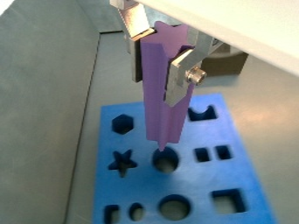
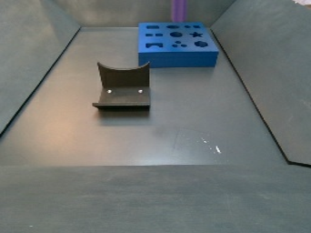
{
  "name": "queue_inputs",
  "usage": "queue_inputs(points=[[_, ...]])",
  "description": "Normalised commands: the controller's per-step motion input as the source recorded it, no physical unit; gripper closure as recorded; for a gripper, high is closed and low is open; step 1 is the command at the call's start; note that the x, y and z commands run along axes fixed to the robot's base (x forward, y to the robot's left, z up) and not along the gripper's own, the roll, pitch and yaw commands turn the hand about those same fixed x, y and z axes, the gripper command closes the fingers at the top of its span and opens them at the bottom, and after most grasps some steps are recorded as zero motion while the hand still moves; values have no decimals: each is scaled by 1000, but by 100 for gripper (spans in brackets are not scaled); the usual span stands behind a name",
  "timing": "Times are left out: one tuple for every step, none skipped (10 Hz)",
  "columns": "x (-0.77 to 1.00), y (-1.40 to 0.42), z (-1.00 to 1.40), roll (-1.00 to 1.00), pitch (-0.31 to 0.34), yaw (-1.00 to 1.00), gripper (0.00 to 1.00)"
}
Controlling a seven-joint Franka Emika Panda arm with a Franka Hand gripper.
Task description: Insert the star object.
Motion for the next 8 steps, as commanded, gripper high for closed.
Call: queue_inputs(points=[[-663, 0, -503, -19, 0, -103, 100], [-569, -20, -426, -67, 0, -57, 100], [-360, -74, -280, -159, 0, 0, 100], [-366, -51, -74, -239, -17, 117, 100], [-286, -23, 0, -343, -40, 180, 100], [-251, -20, -69, -349, -30, 183, 100], [-237, -9, -211, -294, -11, 157, 100], [-149, -123, -251, -151, 0, 109, 100]])
